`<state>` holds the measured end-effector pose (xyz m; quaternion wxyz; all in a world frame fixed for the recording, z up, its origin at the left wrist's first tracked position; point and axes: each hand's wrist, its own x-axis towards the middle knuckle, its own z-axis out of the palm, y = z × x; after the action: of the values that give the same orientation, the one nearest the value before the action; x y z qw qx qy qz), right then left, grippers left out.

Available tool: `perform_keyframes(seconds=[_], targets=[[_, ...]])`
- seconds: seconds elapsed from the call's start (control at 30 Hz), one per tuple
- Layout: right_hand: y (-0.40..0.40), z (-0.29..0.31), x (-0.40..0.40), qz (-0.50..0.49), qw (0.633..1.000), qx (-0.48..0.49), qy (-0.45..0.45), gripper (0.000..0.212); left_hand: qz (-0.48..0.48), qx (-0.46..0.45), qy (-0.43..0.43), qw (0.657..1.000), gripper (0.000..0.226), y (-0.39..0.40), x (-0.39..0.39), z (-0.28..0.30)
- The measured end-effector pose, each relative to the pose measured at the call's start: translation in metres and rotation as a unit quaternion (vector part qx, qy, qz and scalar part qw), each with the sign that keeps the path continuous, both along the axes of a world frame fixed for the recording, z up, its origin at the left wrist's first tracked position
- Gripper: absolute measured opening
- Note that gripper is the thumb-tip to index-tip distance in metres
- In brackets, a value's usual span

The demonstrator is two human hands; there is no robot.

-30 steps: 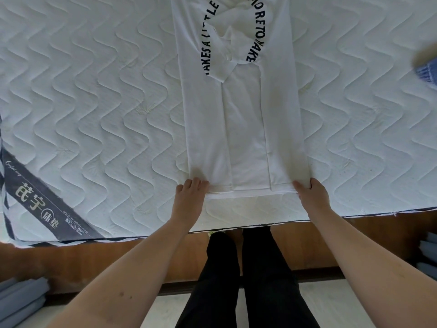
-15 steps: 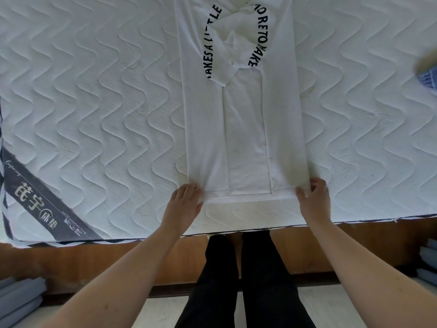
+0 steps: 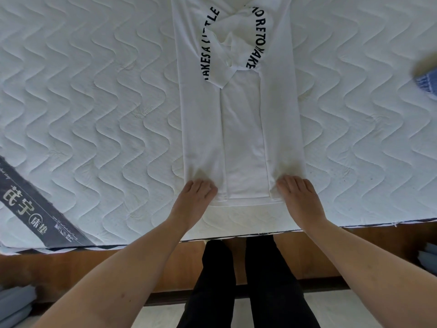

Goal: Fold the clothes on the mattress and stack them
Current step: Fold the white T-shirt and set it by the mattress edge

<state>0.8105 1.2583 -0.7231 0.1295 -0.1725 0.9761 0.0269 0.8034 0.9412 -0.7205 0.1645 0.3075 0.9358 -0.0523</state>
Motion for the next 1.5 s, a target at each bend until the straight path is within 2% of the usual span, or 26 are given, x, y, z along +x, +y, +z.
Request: perform_keyframes(seconds=[0.17, 0.4, 0.7, 0.83, 1.03, 1.13, 1.23, 1.37, 1.5], targets=[[0.002, 0.005, -0.017, 0.009, 0.999, -0.027, 0.027, 0.043, 0.029, 0.043, -0.008, 0.999, 0.040, 0.004, -0.015, 0.010], [0.011, 0.024, -0.011, 0.014, 0.996, -0.073, 0.045, 0.052, 0.071, 0.082, -0.018, 0.994, 0.045, 0.002, -0.014, 0.041], [0.015, 0.031, -0.030, 0.055, 0.987, -0.134, 0.068, 0.023, 0.095, 0.106, -0.013, 0.990, 0.043, -0.003, -0.016, 0.045], [0.017, 0.053, -0.029, 0.079, 0.984, -0.145, 0.062, 0.020, 0.095, 0.117, -0.025, 0.988, 0.042, -0.005, -0.019, 0.066], [0.013, 0.109, -0.018, 0.032, 0.980, -0.191, 0.036, 0.027, 0.071, 0.111, -0.049, 0.990, 0.035, -0.020, -0.018, 0.112], [0.011, 0.140, 0.005, 0.012, 0.979, -0.201, 0.016, 0.029, 0.050, 0.063, -0.090, 0.993, 0.016, -0.028, -0.010, 0.135], [0.007, 0.171, 0.036, 0.038, 0.977, -0.210, -0.009, 0.034, 0.026, 0.034, -0.140, 0.989, 0.026, -0.034, 0.010, 0.151], [0.003, 0.209, 0.075, 0.066, 0.981, -0.171, -0.066, 0.039, 0.002, 0.060, -0.202, 0.978, 0.027, -0.040, 0.049, 0.173], [0.004, 0.234, 0.095, 0.071, 0.977, -0.186, -0.082, 0.033, -0.026, 0.087, -0.251, 0.964, 0.023, -0.048, 0.069, 0.191]])
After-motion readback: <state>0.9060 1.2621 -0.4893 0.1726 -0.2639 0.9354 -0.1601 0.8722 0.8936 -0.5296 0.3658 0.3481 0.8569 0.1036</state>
